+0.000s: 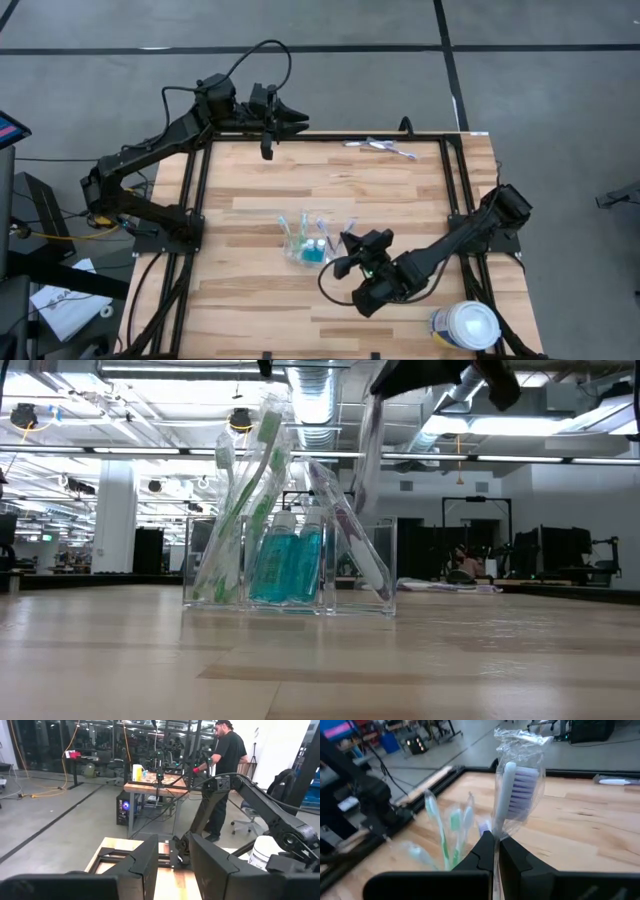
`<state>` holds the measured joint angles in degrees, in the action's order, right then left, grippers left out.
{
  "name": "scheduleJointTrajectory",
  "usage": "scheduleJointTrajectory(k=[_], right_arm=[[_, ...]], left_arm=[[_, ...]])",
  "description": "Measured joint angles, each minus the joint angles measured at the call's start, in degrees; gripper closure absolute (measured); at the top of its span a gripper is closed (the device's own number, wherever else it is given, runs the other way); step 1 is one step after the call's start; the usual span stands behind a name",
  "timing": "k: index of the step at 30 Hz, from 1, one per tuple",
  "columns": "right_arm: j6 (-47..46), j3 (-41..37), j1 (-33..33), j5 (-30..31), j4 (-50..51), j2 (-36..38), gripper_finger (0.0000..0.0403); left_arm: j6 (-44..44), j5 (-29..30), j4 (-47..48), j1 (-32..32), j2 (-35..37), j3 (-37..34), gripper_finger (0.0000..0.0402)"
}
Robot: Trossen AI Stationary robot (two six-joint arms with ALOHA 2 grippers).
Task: Pick & Place toothbrushing station
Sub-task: Put the purple toothbrush into the transparent organizer
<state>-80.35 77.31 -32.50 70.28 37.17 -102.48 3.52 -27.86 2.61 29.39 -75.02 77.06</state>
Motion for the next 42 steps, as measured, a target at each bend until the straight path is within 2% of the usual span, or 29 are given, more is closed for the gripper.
scheduleJointTrajectory(k=[8,13,20,35,42], right_arm=[[1.5,-0.8,1.7,-2.7,-1.1,0.0,0.0403],[1.6,-6.7,1.8,-3.2,-10.4,0.0,0.0403],[9.1,-12.6,2.7,-8.0,-24.4,0.0,0.0403],[18.0,-12.9,6.8,-18.1,-27.5,0.0,0.0403],[21.6,-12.9,6.8,-19.5,-29.7,0.0,0.0403]], left_arm=[[-0.5,0.0,0.0,0.0,0.0,0.0,0.0296],[-0.5,0.0,0.0,0.0,0.0,0.0,0.0296],[-0.5,0.0,0.2,0.0,0.0,0.0,0.0296],[-1.6,0.0,0.4,0.0,0.0,0.0,0.0296],[-1.6,0.0,0.6,0.0,0.0,0.0,0.0296]])
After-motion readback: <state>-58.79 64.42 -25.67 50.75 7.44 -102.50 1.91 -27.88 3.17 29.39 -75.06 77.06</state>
